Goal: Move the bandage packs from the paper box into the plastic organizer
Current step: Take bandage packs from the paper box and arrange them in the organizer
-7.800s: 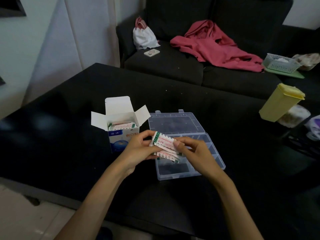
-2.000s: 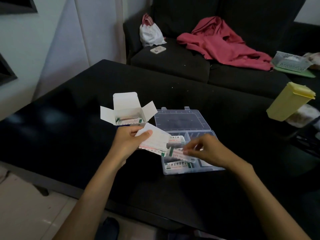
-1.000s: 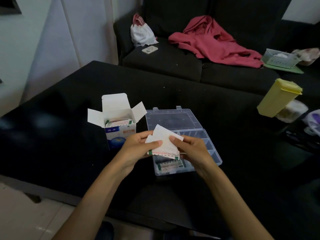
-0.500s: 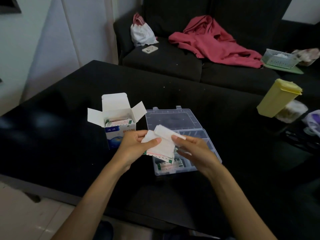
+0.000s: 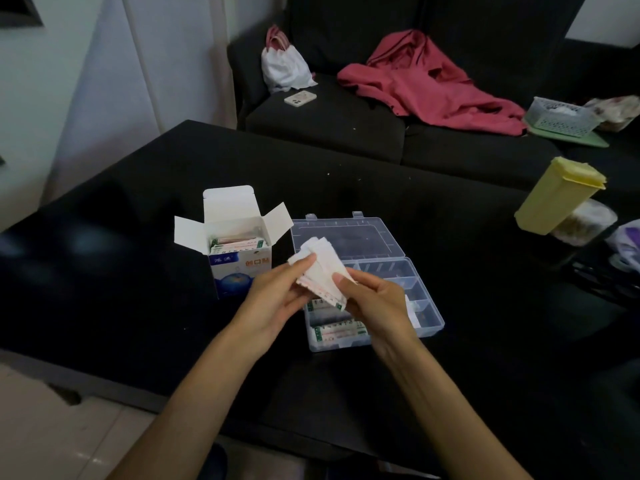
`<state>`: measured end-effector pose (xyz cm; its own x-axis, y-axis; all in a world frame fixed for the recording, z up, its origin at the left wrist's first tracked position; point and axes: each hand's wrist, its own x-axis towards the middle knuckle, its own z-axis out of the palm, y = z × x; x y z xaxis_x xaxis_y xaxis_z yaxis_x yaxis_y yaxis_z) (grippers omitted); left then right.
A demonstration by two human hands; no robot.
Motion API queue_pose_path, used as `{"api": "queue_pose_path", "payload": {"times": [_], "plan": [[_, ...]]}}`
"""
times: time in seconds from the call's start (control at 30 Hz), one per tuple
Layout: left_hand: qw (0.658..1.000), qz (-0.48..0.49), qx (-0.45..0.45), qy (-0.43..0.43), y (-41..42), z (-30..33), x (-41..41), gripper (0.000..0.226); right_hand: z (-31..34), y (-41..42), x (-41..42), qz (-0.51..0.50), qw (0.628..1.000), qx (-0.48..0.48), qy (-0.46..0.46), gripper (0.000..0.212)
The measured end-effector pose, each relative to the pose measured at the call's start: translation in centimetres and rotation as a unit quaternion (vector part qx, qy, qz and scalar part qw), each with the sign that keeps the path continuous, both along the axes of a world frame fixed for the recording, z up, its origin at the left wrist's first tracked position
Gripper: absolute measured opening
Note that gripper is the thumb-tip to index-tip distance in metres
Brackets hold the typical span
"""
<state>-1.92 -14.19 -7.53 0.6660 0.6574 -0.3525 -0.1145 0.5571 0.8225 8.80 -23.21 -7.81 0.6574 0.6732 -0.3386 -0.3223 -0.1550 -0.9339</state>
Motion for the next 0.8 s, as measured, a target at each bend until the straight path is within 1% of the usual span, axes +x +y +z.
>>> {"api": "queue_pose_path", "payload": {"times": [0.03,0.07,0.1,0.2,0.27,0.3,0.37,0.43,0.53,0.63,0.7,0.77,0.8], "plan": [[0.999,-0.019,-0.038,-0.032,-0.05,0.15,0.03,0.017,0.00,0.00,-0.06,-0.018,1.000,0.010,0.016,0.024],[0.998,-0.036,-0.042,-0.043,-0.04,0.15,0.06,0.016,-0.02,-0.02,-0.08,-0.029,0.999,0.014,0.033,0.023],[0.998,-0.047,-0.020,-0.033,-0.01,0.11,0.10,0.016,0.05,-0.13,-0.06,-0.032,0.999,0.012,0.041,0.022],[0.991,-0.035,0.109,0.065,-0.03,-0.13,0.12,0.017,0.12,-0.44,0.18,0.009,0.999,-0.012,0.032,0.019],[0.975,-0.012,0.187,0.124,-0.02,-0.30,-0.01,0.016,0.30,-0.59,0.32,0.039,0.998,-0.040,-0.006,0.014],[0.971,0.001,0.202,0.128,-0.01,-0.28,-0.09,0.014,0.35,-0.57,0.42,0.050,0.997,-0.052,-0.033,0.014],[0.974,0.023,0.197,0.110,-0.13,-0.20,-0.17,0.010,0.37,-0.53,0.55,0.075,0.993,-0.060,-0.066,0.020],[0.979,0.029,0.178,0.099,-0.19,-0.22,-0.14,0.008,0.40,-0.51,0.50,0.088,0.993,-0.051,-0.064,0.022],[0.989,0.001,0.124,0.086,-0.05,-0.44,-0.05,0.015,0.42,-0.55,0.49,0.075,0.997,-0.027,-0.015,0.016],[0.992,-0.008,0.103,0.067,-0.15,-0.23,-0.08,0.011,0.33,-0.51,0.65,0.066,0.997,-0.015,0.041,0.012],[0.984,0.019,0.152,0.092,-0.28,-0.07,0.03,0.007,0.22,-0.47,0.70,0.062,0.996,-0.011,0.061,0.013],[0.966,0.064,0.217,0.122,-0.30,-0.15,0.17,0.002,0.32,-0.52,0.58,0.069,0.996,-0.016,0.051,0.016],[0.961,0.086,0.231,0.126,-0.27,-0.19,0.19,0.003,0.37,-0.52,0.46,0.078,0.996,-0.020,0.039,0.016]]}}
